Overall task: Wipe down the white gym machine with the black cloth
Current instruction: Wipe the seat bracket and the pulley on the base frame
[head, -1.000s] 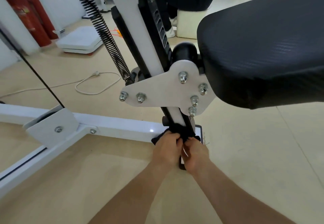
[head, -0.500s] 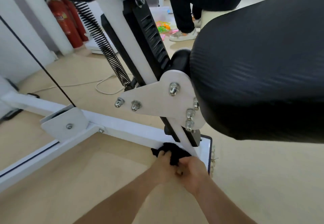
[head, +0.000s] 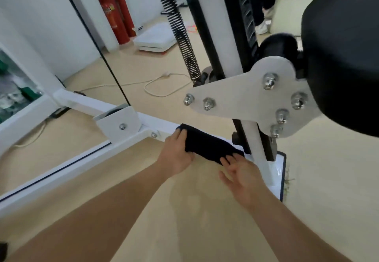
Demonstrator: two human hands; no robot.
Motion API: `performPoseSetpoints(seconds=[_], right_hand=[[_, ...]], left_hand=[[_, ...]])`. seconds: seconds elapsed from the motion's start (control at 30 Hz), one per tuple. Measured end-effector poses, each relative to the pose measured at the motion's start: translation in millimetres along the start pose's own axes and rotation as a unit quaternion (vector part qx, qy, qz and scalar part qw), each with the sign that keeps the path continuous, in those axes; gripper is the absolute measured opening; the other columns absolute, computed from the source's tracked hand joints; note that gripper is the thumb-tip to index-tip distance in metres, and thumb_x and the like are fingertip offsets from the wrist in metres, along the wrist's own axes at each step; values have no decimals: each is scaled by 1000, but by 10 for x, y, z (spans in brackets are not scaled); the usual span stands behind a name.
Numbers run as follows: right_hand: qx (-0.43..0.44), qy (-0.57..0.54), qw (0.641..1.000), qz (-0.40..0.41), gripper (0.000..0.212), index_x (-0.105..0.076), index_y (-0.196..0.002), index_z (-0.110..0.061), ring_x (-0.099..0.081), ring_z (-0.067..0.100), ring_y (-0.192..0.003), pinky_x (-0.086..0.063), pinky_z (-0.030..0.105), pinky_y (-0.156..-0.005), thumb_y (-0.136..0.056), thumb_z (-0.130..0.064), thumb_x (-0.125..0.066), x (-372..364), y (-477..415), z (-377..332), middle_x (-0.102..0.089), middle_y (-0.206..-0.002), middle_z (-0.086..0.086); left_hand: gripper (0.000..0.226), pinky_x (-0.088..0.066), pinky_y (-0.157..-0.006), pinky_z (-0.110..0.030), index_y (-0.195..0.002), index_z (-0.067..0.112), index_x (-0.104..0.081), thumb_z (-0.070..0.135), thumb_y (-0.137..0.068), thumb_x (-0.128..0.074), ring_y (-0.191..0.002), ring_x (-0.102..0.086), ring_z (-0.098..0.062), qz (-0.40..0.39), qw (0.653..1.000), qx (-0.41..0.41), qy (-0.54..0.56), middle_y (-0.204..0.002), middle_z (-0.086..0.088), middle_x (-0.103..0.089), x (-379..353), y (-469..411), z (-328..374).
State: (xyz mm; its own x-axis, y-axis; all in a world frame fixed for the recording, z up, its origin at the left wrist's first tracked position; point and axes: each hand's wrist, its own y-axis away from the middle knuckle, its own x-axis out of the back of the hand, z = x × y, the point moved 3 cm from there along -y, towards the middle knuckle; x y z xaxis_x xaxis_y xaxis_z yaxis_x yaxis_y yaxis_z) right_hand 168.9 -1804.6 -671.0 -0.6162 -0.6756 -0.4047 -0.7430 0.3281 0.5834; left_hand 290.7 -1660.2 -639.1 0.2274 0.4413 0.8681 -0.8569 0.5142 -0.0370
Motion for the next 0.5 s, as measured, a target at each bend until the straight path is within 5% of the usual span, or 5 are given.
performPoseSetpoints(seconds=[0.1, 0.17, 0.27, 0.33, 0.5], right_hand=[[45, 146, 988, -20, 40, -50, -124, -20, -55, 22, -120, -52, 35, -90, -94, 7, -49, -239, 68, -143, -52, -130, 6], [75, 307, 949, 1, 48, -36, -123, -34, -55, 14, -101, -51, 29, -83, -94, 2, -49, -334, 65, -134, -51, -114, -4], [160, 573, 803, 13, 68, -13, -155, -22, -44, 21, -130, -42, 31, -103, -98, -13, -48, -425, 77, -66, -35, -149, 5], [195, 669, 717, 3, 75, 1, -158, -17, -16, 22, -149, -27, 32, -117, -99, -14, -46, -459, 41, -43, -8, -163, 7], [115, 808, 576, -50, 82, 14, -156, -14, 13, 21, -152, -15, 35, -122, -98, -9, -44, -502, -153, 57, 19, -163, 6]], left_hand=[[83, -23, -114, -35, -153, 6, -18, 11, -82, -62, -138, -29, -32, -69, 997, -11, -35, -150, -10, -31, -75, -235, -91], [83, -17, -119, -41, -156, 16, -6, 22, -91, -56, -147, -15, -32, -153, 983, -20, -97, -161, -13, -15, -279, -332, -87], [84, -1, -122, -48, -156, 31, 8, 26, -95, -50, -150, 13, -30, -180, 956, -46, -225, -164, -4, 14, -602, -235, -39], [91, 3, -121, -47, -154, 33, 13, 20, -93, -53, -149, 18, -26, -150, 953, -79, -250, -163, 0, 19, -637, -148, -46], [92, -10, -121, -50, -155, 29, 11, 13, -92, -54, -151, 9, -20, -144, 955, -57, -254, -163, 5, 15, -276, -142, -465]])
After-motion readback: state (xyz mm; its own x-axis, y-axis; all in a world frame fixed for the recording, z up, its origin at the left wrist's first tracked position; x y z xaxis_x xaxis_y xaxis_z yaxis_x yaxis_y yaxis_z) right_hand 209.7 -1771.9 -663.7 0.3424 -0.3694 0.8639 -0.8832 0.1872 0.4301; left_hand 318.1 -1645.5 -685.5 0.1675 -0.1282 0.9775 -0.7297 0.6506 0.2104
